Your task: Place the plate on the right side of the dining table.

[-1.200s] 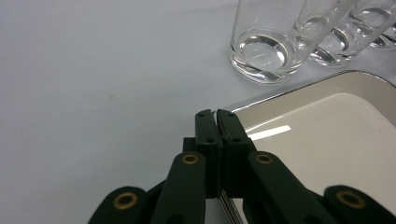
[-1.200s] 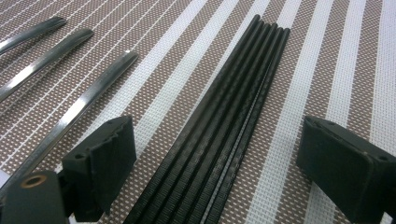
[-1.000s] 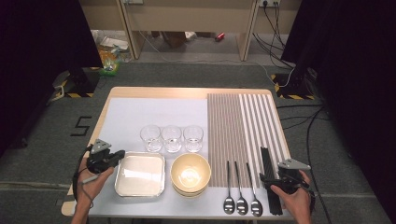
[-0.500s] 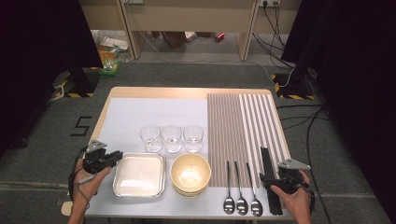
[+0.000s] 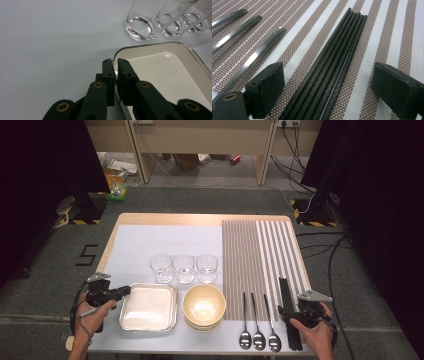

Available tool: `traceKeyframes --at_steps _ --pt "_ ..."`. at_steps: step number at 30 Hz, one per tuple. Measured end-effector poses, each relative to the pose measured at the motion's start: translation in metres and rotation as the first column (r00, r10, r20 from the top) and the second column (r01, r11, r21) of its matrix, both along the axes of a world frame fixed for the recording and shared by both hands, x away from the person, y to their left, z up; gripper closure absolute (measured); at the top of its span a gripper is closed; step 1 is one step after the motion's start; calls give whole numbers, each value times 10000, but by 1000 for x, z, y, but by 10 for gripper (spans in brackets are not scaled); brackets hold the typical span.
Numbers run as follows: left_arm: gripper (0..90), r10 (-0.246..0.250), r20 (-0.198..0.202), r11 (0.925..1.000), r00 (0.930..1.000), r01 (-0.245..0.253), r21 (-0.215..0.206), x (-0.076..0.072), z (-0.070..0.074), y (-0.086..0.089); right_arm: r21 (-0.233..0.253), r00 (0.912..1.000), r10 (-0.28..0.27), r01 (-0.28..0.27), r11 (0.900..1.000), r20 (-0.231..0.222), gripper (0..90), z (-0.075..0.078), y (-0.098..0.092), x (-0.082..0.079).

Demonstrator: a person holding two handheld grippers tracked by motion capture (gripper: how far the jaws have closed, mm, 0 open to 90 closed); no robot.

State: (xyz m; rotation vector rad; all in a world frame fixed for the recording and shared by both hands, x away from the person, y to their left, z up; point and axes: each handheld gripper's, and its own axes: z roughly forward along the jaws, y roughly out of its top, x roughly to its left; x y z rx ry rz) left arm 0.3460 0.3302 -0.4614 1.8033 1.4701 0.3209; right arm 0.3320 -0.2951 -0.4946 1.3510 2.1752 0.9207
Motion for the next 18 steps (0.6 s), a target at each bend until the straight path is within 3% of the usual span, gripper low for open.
traceKeyframes --at_steps 7,13,18 --pt "739 29 -270 9999 9996 -32 -115 -1 -7 1 -1 10000 -2 2 10000 -3 121 0 0 0" --pt "798 -57 -529 9983 9986 26 -588 0 -7 2 -4 10000 -1 1 10000 1 121 0 0 0" --pt "827 86 -597 9988 9982 -114 -470 3 -6 2 -2 10000 -5 5 10000 -4 121 0 0 0"
